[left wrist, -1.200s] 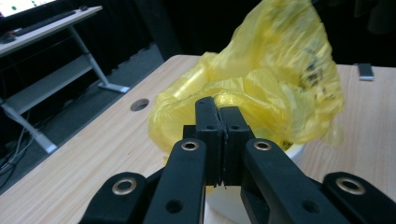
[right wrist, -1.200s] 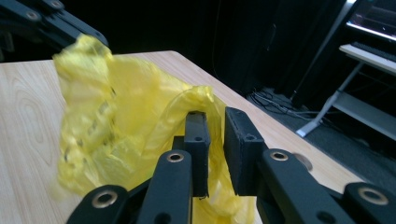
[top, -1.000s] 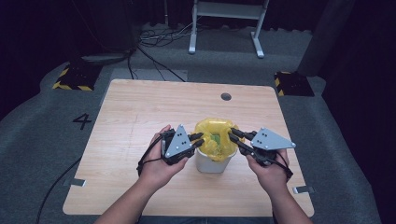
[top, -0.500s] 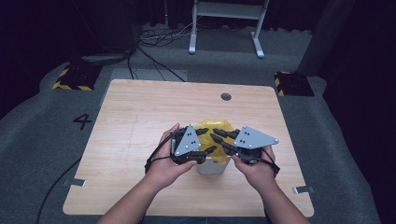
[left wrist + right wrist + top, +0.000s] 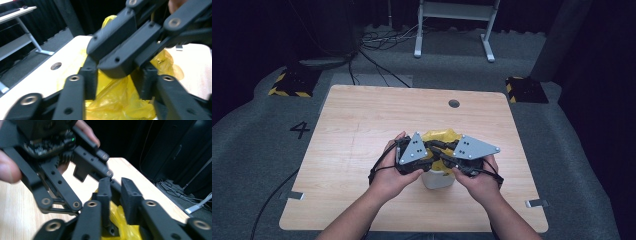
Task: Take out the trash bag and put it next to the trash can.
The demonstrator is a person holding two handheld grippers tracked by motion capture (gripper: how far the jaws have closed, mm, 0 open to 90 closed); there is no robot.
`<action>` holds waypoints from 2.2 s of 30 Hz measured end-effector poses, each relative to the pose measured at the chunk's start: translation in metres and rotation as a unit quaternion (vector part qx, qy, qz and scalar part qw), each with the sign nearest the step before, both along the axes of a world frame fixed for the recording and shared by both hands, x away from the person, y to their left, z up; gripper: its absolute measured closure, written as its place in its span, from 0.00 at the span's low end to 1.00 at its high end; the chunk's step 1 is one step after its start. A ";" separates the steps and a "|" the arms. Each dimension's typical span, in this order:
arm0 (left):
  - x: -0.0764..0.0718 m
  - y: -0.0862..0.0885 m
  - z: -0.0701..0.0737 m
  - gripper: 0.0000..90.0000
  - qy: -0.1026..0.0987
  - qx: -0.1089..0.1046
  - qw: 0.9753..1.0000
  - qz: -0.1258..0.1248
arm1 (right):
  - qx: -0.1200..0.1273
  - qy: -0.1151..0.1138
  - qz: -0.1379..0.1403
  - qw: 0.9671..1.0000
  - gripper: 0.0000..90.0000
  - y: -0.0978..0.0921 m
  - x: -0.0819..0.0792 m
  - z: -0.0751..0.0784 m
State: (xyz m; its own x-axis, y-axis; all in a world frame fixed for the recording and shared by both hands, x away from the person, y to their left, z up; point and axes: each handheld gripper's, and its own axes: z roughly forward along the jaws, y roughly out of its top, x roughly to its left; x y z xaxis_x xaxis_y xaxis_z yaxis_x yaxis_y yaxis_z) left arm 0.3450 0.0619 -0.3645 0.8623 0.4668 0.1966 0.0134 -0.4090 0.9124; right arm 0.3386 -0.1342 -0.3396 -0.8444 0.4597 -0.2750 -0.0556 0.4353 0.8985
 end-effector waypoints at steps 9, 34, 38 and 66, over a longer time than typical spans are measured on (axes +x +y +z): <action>-0.001 0.006 0.005 0.97 0.007 -0.009 1.000 0.002 | 0.056 -0.023 -0.062 0.996 0.47 -0.033 -0.001 0.019; 0.004 -0.004 0.007 0.47 0.002 0.001 1.000 -0.018 | -0.017 0.067 -0.029 0.997 1.00 -0.053 0.004 0.007; 0.002 -0.008 0.009 0.46 -0.018 0.018 0.999 -0.028 | -0.026 0.063 0.000 0.998 1.00 -0.031 0.004 0.013; 0.010 0.000 0.016 0.92 -0.009 0.002 1.000 -0.020 | 0.015 0.106 -0.019 0.994 0.34 -0.059 0.012 -0.002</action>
State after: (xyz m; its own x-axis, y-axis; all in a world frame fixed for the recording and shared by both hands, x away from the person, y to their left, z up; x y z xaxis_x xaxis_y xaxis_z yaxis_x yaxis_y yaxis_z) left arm 0.3546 0.0622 -0.3488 0.8765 0.4311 0.2144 -0.0202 -0.4120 0.9110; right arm 0.3508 -0.1932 -0.3421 -0.8639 0.4976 -0.0785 0.1524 0.4066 0.9008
